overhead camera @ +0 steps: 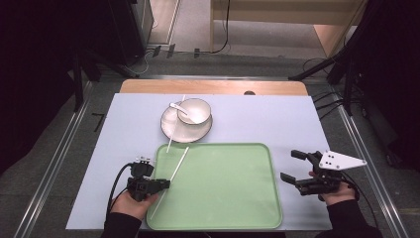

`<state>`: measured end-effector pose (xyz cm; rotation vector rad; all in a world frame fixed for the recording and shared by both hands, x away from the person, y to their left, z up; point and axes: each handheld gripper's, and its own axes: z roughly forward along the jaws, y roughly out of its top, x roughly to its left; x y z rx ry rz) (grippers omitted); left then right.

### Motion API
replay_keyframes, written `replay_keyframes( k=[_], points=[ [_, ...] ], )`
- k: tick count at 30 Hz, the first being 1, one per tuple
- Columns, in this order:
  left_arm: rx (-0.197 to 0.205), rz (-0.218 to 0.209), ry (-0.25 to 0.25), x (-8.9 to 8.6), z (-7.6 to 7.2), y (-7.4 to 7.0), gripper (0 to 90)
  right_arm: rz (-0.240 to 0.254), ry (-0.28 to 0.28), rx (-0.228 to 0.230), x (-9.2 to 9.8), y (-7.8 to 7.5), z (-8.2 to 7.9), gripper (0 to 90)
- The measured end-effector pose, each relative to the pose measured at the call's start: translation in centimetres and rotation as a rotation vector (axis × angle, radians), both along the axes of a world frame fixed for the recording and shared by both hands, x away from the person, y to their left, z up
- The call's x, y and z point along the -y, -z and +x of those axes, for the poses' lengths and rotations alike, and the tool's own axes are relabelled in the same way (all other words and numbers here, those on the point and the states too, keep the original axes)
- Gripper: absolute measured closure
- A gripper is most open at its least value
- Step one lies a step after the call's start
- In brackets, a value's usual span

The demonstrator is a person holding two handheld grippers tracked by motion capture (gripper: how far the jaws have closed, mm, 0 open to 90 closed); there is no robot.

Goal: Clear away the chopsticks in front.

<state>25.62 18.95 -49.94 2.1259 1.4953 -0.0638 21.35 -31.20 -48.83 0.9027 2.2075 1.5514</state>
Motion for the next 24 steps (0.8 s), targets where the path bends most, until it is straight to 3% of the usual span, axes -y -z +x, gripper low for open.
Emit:
replay_keyframes(
  k=[4, 8, 10, 12, 15, 18, 24],
  points=[
    [0.005, -0.041, -0.003, -0.7, 0.4, -0.5, 65.7, 0.001, 0.001, 0.001, 0.0, 0.0, 0.0, 13.7],
    [0.080, -0.114, 0.000, -1.5, 0.8, -1.8, 56.4, 0.000, 0.004, -0.002, 0.1, 0.0, 0.0, 13.7],
    [0.121, -0.109, 0.017, -1.6, 1.3, -2.3, 47.4, 0.000, 0.010, -0.001, 0.1, 0.1, 0.0, 13.7],
    [0.136, -0.098, 0.034, -1.6, 2.0, -2.5, 44.7, -0.001, 0.011, -0.002, 0.1, 0.1, 0.0, 13.7],
    [0.132, -0.087, 0.031, -1.5, 3.2, -2.9, 42.7, -0.005, 0.012, -0.003, 0.1, 0.0, -0.1, 13.7],
    [0.153, -0.072, 0.046, -1.0, 4.4, -3.5, 41.3, -0.005, 0.015, -0.001, 0.1, 0.0, -0.2, 13.7],
    [0.154, -0.083, 0.078, -0.1, 7.5, -3.9, 35.8, -0.003, 0.018, 0.001, 0.4, 0.1, -0.3, 13.7]
  ],
)
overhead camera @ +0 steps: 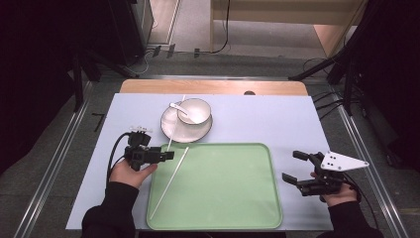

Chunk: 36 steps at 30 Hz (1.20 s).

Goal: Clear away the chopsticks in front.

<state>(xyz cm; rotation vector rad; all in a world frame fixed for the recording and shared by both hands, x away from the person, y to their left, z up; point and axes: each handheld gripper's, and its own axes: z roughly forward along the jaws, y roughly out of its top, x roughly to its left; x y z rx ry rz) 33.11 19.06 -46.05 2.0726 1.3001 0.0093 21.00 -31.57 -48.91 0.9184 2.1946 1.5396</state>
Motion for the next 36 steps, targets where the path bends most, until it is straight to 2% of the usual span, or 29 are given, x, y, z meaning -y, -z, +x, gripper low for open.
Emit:
replay_keyframes(
  k=[3, 5, 11, 17, 18, 21, 26, 29, 36],
  points=[
    [0.021, -0.009, 0.029, 0.5, 1.5, 0.0, 33.6, 0.006, 0.007, 0.001, 0.2, 0.0, -0.1, 13.7],
    [0.019, -0.018, 0.023, 0.7, 2.5, 0.0, 33.4, 0.009, 0.011, 0.001, 0.3, 0.0, -0.2, 13.7],
    [0.023, 0.022, 0.002, 1.0, 5.3, 0.0, 36.2, 0.007, 0.018, 0.002, 0.4, 0.0, -0.5, 13.7],
    [0.000, 0.065, -0.033, 1.2, 7.6, 0.6, 40.7, 0.010, 0.028, 0.001, 0.7, 0.0, -0.8, 13.7],
    [-0.003, 0.072, -0.038, 1.2, 7.9, 0.8, 44.0, 0.008, 0.029, 0.001, 0.7, 0.0, -0.9, 13.6],
    [-0.031, 0.074, -0.058, 1.5, 8.8, 1.3, 47.6, 0.008, 0.032, 0.001, 0.8, 0.0, -1.0, 13.7],
    [-0.042, 0.082, -0.101, 2.4, 9.3, 2.2, 52.7, 0.010, 0.034, 0.002, 0.9, 0.0, -1.2, 13.6],
    [-0.049, 0.130, -0.111, 2.8, 9.5, 2.8, 61.7, 0.010, 0.038, 0.002, 1.0, 0.0, -1.3, 13.7],
    [-0.065, 0.127, -0.154, 2.8, 9.8, 3.1, 83.9, 0.012, 0.039, 0.001, 1.0, 0.0, -1.4, 13.7]
  ],
)
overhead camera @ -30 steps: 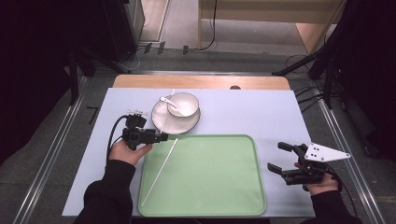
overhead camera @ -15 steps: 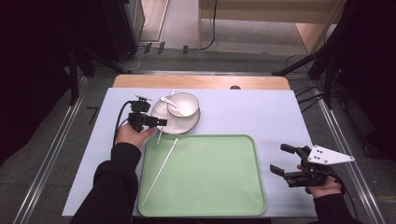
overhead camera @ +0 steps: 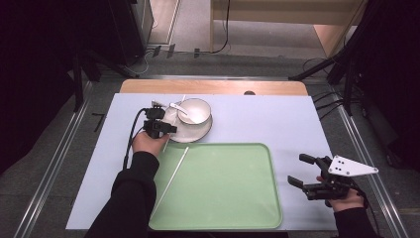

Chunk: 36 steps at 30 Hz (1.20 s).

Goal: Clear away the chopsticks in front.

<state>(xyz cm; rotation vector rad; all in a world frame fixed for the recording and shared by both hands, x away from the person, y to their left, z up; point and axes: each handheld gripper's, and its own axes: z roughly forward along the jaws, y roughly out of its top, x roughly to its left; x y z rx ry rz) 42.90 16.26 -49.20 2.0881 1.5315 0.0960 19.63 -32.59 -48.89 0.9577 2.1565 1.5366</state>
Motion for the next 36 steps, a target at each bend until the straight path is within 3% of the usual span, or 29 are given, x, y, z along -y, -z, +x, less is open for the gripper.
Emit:
replay_keyframes(
  k=[6, 10, 16, 18, 21, 26, 31, 36],
  points=[
    [-0.012, -0.029, -0.026, -0.6, 0.1, -0.3, 85.6, -0.003, -0.001, 0.000, 0.0, 0.0, 0.0, 13.7],
    [0.000, -0.078, -0.044, -1.6, 0.0, -1.3, 86.0, -0.003, -0.001, 0.000, 0.0, 0.0, 0.0, 13.7],
    [0.013, -0.094, -0.087, -3.9, -0.4, -3.0, 86.1, -0.002, 0.001, -0.003, -0.1, 0.0, 0.0, 13.7],
    [0.034, -0.100, -0.086, -4.6, -0.9, -4.0, 86.1, -0.002, 0.001, -0.004, -0.1, 0.0, 0.0, 13.7],
    [0.067, -0.121, -0.074, -5.2, -2.1, -5.7, 86.1, -0.003, -0.001, -0.002, -0.1, 0.0, 0.1, 13.6],
    [0.084, -0.142, -0.037, -5.4, -5.0, -7.5, 86.1, -0.008, -0.005, -0.001, -0.2, 0.0, 0.2, 13.7],
    [0.096, -0.179, 0.014, -4.7, -8.4, -8.2, 86.0, -0.007, -0.011, -0.001, -0.4, 0.0, 0.4, 13.7],
    [0.113, -0.193, 0.058, -3.7, -12.0, -8.0, 86.0, -0.005, -0.016, -0.001, -0.5, 0.0, 0.7, 13.6]
  ],
)
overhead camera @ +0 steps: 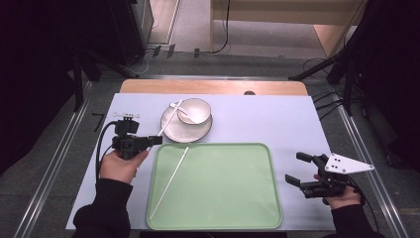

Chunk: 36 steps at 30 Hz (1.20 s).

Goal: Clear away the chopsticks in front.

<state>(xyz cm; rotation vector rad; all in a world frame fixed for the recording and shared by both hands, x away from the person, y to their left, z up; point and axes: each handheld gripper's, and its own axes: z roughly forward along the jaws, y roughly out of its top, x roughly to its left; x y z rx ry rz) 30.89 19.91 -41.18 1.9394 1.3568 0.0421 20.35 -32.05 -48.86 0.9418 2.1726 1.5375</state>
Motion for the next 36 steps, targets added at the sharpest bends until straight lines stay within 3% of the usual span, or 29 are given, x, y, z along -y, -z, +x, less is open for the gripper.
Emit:
replay_keyframes(
  k=[8, 19, 23, 29, 36],
  points=[
    [-0.031, -0.012, 0.030, 1.4, -4.1, 2.3, 86.0, -0.003, -0.021, 0.003, -0.4, -0.1, 0.5, 13.7],
    [-0.111, 0.006, 0.056, 2.7, -6.9, 5.2, 85.9, 0.000, -0.038, 0.002, -0.9, -0.1, 1.2, 13.7],
    [-0.141, 0.030, 0.050, 3.0, -7.0, 6.4, 85.9, -0.002, -0.044, 0.004, -1.0, -0.1, 1.2, 13.7],
    [-0.151, 0.115, 0.029, 3.4, -6.4, 7.7, 85.7, -0.001, -0.047, 0.004, -1.0, -0.1, 1.2, 13.6],
    [-0.192, 0.169, 0.044, 3.9, -6.1, 8.8, 85.0, 0.000, -0.045, 0.005, -0.9, -0.1, 1.1, 13.6]
  ],
)
